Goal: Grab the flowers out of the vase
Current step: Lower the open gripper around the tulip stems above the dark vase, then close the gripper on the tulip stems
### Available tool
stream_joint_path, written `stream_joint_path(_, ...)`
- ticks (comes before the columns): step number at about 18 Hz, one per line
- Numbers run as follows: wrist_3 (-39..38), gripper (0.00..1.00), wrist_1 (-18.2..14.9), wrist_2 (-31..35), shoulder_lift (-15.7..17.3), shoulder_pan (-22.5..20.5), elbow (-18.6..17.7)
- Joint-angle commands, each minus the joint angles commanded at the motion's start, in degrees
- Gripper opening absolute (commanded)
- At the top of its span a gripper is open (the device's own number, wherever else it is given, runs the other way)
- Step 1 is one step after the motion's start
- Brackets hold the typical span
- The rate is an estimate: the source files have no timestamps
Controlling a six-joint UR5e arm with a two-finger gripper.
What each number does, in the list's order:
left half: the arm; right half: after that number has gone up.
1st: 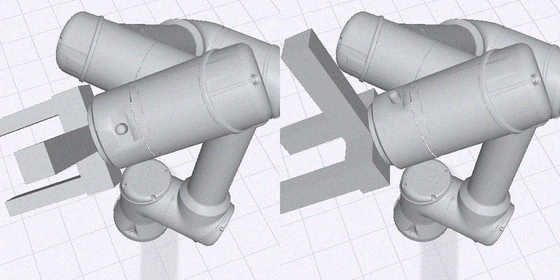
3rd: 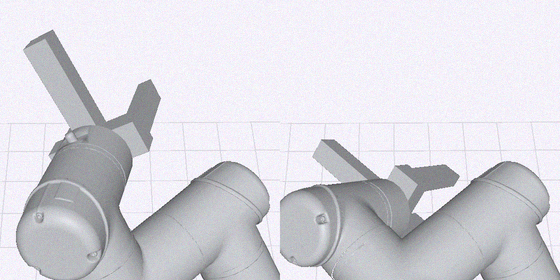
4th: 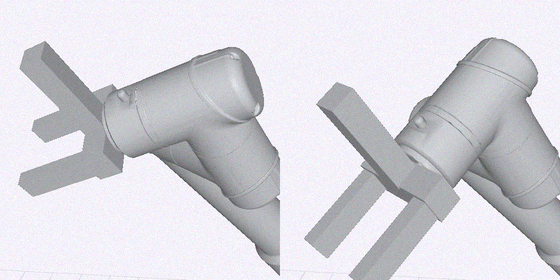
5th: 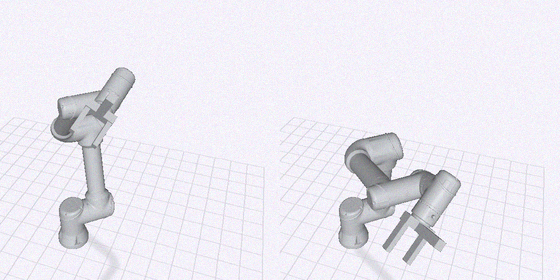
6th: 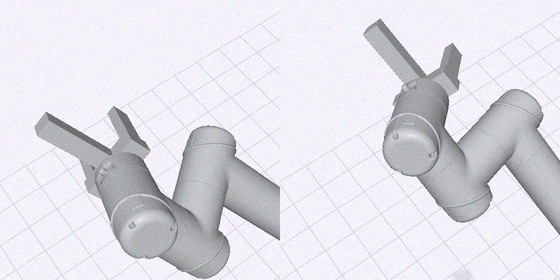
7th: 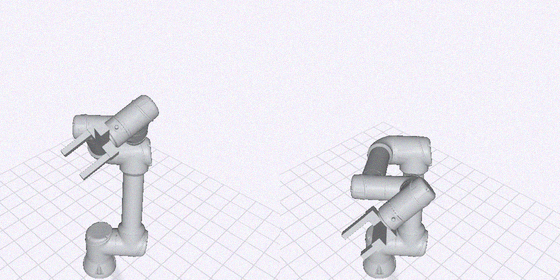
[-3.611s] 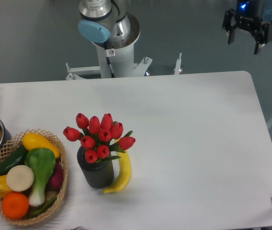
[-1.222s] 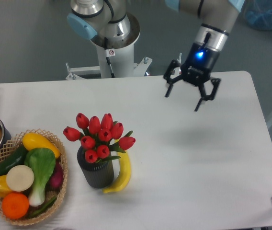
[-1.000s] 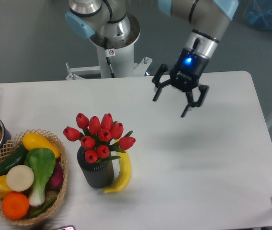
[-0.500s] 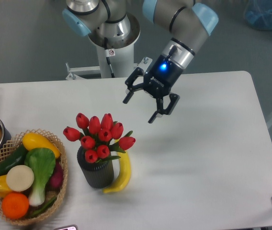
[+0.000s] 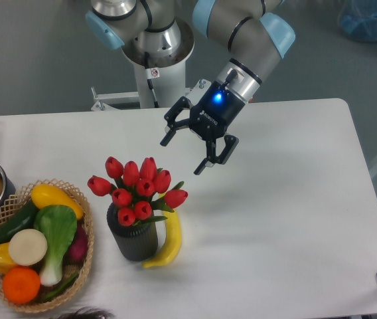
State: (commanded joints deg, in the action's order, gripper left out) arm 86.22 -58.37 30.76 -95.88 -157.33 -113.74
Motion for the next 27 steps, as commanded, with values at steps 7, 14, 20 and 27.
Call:
stream_joint_path(7, -0.4, 1.0, 4.5, -0.4, -3.4, 3.1, 0.4)
stream_joint_path(14, -0.7, 1.0, 4.6, -0.6, -7.2, 5.2, 3.3)
stream_joint_path(20, -1.1, 1.0, 4.8, -4.3, -10.6, 7.2, 5.8)
stream_joint_path(27, -2.2, 1.0, 4.9, -5.2, -11.3, 7.7, 5.9)
